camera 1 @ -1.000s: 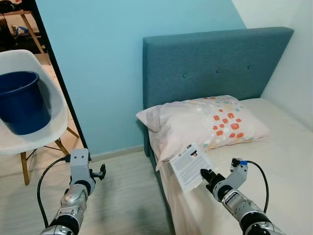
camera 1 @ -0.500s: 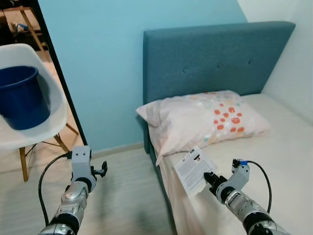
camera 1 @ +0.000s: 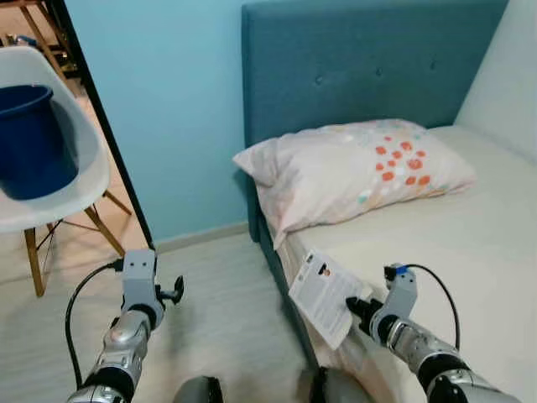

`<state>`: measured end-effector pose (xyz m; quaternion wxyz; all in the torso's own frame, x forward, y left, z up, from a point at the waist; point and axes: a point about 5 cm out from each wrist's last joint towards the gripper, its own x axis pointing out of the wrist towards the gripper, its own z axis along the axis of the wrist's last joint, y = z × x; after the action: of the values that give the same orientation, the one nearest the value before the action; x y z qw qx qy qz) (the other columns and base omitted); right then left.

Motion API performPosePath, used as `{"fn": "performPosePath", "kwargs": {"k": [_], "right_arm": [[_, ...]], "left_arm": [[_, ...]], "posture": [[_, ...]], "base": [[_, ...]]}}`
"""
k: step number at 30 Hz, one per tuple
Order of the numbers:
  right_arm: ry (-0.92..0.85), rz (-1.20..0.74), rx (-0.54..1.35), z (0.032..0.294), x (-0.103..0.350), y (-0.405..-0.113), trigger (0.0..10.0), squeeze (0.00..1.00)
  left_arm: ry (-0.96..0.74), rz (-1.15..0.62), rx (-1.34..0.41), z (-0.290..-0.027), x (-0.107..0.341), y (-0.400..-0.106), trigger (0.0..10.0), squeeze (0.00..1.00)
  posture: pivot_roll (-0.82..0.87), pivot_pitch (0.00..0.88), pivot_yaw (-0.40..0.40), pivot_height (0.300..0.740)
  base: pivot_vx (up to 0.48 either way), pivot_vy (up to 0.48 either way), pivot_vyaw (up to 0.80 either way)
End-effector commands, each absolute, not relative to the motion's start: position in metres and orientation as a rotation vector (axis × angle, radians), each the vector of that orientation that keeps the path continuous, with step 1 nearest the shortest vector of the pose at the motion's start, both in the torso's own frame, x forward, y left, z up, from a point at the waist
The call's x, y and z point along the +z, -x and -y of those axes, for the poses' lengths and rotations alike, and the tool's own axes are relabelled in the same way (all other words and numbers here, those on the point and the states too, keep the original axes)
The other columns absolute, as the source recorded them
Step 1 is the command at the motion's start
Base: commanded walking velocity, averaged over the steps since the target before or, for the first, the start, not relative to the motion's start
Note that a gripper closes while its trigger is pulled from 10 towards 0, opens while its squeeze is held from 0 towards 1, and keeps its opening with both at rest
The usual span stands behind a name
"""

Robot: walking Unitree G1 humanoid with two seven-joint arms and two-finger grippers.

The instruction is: Clean up the room

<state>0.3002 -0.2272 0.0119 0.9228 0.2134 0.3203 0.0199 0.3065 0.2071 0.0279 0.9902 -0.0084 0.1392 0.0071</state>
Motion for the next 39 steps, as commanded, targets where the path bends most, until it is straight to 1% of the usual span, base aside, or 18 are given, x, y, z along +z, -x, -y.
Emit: {"fn": "performPosePath", "kwargs": {"k": [1, 4, 6, 10, 11, 12, 13, 14, 16, 22, 23, 26, 28, 34, 39], "right_arm": [[-0.408, -0.659, 0.031, 0.231, 0.015, -0.303, 10.0, 0.00], [-0.400, -0.629, 0.000, 0.236, 0.020, -0.306, 10.0, 0.00], [-0.417, -0.569, -0.059, 0.246, 0.030, -0.312, 10.0, 0.00], [-0.437, -0.515, -0.101, 0.254, 0.038, -0.317, 10.0, 0.00], [-0.493, -0.442, -0.137, 0.263, 0.049, -0.322, 10.0, 0.00], [-0.493, -0.442, -0.137, 0.263, 0.049, -0.322, 10.0, 0.00], [-0.530, -0.401, -0.165, 0.269, 0.055, -0.324, 10.0, 0.00], [-0.530, -0.401, -0.165, 0.269, 0.055, -0.324, 10.0, 0.00], [-0.601, -0.351, -0.230, 0.283, 0.060, -0.322, 10.0, 0.00], [-0.648, -0.349, -0.303, 0.296, 0.052, -0.310, 10.0, 0.00], [-0.648, -0.349, -0.303, 0.296, 0.052, -0.310, 10.0, 0.00], [-0.593, -0.457, -0.319, 0.292, 0.031, -0.294, 10.0, 0.00], [-0.573, -0.480, -0.316, 0.290, 0.026, -0.292, 10.0, 0.00], [-0.521, -0.491, -0.299, 0.287, 0.025, -0.292, 10.0, 0.00], [-0.453, -0.473, -0.259, 0.286, 0.034, -0.300, 10.0, 0.00]], "left_arm": [[-0.003, -0.284, 0.015, -0.211, 0.027, -0.305, 10.0, 0.00], [-0.008, -0.285, 0.007, -0.210, 0.027, -0.305, 10.0, 0.00], [-0.012, -0.285, 0.003, -0.211, 0.027, -0.305, 10.0, 0.00], [-0.013, -0.284, 0.002, -0.212, 0.028, -0.305, 10.0, 0.00], [-0.016, -0.282, 0.000, -0.212, 0.028, -0.305, 10.0, 0.00], [-0.016, -0.282, 0.000, -0.212, 0.028, -0.305, 10.0, 0.00], [-0.017, -0.281, -0.001, -0.212, 0.029, -0.306, 10.0, 0.00], [-0.017, -0.281, -0.001, -0.212, 0.029, -0.306, 10.0, 0.00], [-0.018, -0.279, -0.001, -0.213, 0.029, -0.306, 10.0, 0.00], [-0.019, -0.279, -0.002, -0.212, 0.029, -0.305, 10.0, 0.00], [-0.019, -0.279, -0.002, -0.212, 0.029, -0.305, 10.0, 0.00], [-0.026, -0.287, -0.014, -0.211, 0.027, -0.303, 10.0, 0.00], [-0.029, -0.289, -0.016, -0.211, 0.026, -0.303, 10.0, 0.00], [-0.036, -0.292, -0.020, -0.213, 0.026, -0.302, 10.0, 0.00], [-0.040, -0.290, -0.026, -0.212, 0.027, -0.303, 10.0, 0.00]], "posture": [[0.05, 0.081, -0.007, 0.570], [0.05, 0.074, -0.007, 0.570], [0.05, 0.068, -0.006, 0.570], [0.05, 0.064, -0.005, 0.570], [0.05, 0.060, -0.005, 0.570], [0.05, 0.060, -0.005, 0.570], [0.05, 0.056, -0.004, 0.570], [0.05, 0.056, -0.004, 0.570], [0.05, 0.056, -0.004, 0.570], [0.05, 0.066, 0.002, 0.570], [0.05, 0.066, 0.002, 0.570], [0.05, 0.078, 0.010, 0.570], [0.05, 0.082, 0.014, 0.570], [0.06, 0.087, 0.025, 0.570], [0.07, 0.089, 0.027, 0.570]], "base": [[0.000, 0.000, 0.00], [0.000, 0.000, 0.00], [0.000, 0.000, 0.00], [0.000, 0.000, 0.00], [0.000, 0.000, 0.00], [0.000, 0.000, 0.00], [0.000, 0.000, 0.00], [0.000, 0.000, 0.00], [0.000, 0.000, 0.00], [0.000, 0.000, 0.00], [0.000, 0.000, 0.00], [0.000, 0.000, 0.00], [0.000, 0.000, 0.00], [0.000, 0.000, 0.00], [0.000, 0.000, 0.00]]}}
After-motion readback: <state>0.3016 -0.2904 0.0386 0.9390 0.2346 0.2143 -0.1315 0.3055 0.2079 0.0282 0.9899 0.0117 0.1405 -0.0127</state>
